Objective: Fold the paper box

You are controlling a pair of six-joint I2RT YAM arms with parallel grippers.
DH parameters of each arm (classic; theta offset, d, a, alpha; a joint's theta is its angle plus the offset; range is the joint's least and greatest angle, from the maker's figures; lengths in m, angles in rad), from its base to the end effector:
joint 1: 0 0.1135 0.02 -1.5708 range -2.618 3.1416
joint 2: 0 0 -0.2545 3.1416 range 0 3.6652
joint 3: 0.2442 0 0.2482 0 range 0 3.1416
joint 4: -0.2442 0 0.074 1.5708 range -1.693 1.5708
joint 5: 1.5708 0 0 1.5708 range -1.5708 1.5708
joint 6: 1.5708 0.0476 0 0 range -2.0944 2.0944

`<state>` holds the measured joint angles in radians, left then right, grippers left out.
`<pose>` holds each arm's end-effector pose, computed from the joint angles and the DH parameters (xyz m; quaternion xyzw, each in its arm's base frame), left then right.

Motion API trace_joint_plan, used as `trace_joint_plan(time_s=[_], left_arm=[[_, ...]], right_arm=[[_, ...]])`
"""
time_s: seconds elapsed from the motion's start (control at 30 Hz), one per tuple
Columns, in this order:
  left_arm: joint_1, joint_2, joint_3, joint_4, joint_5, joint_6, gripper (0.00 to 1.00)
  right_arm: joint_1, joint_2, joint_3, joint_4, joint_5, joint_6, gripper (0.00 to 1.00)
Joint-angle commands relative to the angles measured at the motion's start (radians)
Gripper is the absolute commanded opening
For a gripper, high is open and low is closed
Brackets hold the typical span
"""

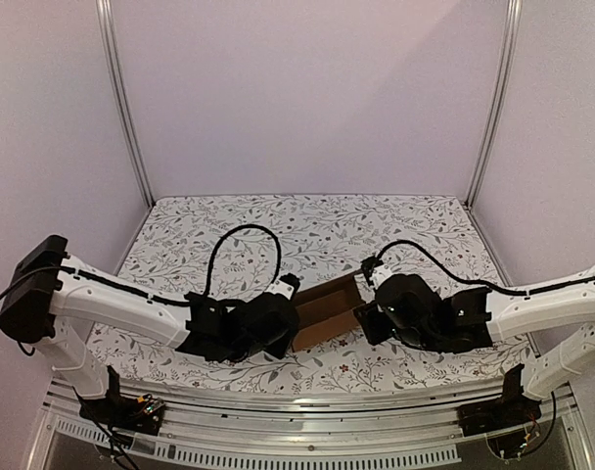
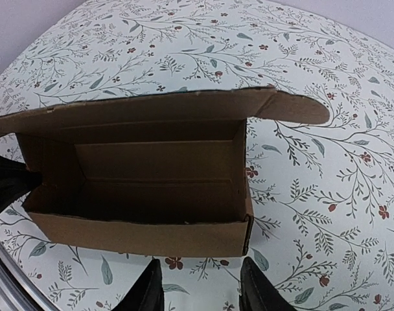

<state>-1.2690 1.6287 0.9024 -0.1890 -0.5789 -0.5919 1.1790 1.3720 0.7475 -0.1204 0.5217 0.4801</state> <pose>0.1212 -0.3016 0.1622 0.2147 0.8864 -0.0859 0.4010 0.1307 0.2543 0.1927 -0.2057 0.8669 0.1265 0.4360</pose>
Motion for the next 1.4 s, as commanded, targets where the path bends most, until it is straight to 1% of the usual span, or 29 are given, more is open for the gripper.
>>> trace_joint_plan(time_s=[0.0, 0.17, 0.27, 0.4, 0.63, 0.7, 0.73, 0.8, 1.07, 1.3, 1.37], left_arm=[[-0.035, 0.046, 0.022, -0.036, -0.051, -0.019, 0.00], [-0.060, 0.110, 0.066, -0.050, -0.091, -0.010, 0.00], [-0.073, 0.143, 0.094, -0.064, -0.101, -0.010, 0.00], [-0.096, 0.173, 0.122, -0.091, -0.145, -0.011, 0.00], [-0.132, 0.233, 0.158, -0.132, -0.234, -0.018, 0.00], [-0.137, 0.254, 0.173, -0.145, -0.254, -0.021, 0.00], [-0.139, 0.263, 0.181, -0.152, -0.266, -0.024, 0.00], [-0.145, 0.276, 0.193, -0.157, -0.282, -0.027, 0.00], [-0.155, 0.347, 0.244, -0.183, -0.302, -0.042, 0.00], [-0.166, 0.398, 0.312, -0.261, -0.322, -0.066, 0.00], [-0.171, 0.403, 0.326, -0.274, -0.318, -0.070, 0.06]], right_arm=[[0.008, -0.127, -0.071, -0.053, -0.039, -0.040, 0.39], [0.004, -0.268, -0.069, -0.084, -0.029, -0.098, 0.37], [-0.013, -0.280, -0.015, -0.103, -0.031, -0.143, 0.36], [-0.053, -0.216, 0.078, -0.110, -0.086, -0.184, 0.29], [-0.150, -0.051, 0.247, -0.106, -0.272, -0.214, 0.15], [-0.172, -0.004, 0.291, -0.107, -0.322, -0.221, 0.10], [-0.181, 0.027, 0.310, -0.105, -0.337, -0.221, 0.06], [-0.194, 0.062, 0.331, -0.098, -0.343, -0.215, 0.00], [-0.201, 0.195, 0.313, -0.005, -0.328, -0.206, 0.00], [-0.204, 0.273, 0.287, 0.040, -0.328, -0.199, 0.00], [-0.206, 0.294, 0.279, 0.048, -0.330, -0.195, 0.00]])
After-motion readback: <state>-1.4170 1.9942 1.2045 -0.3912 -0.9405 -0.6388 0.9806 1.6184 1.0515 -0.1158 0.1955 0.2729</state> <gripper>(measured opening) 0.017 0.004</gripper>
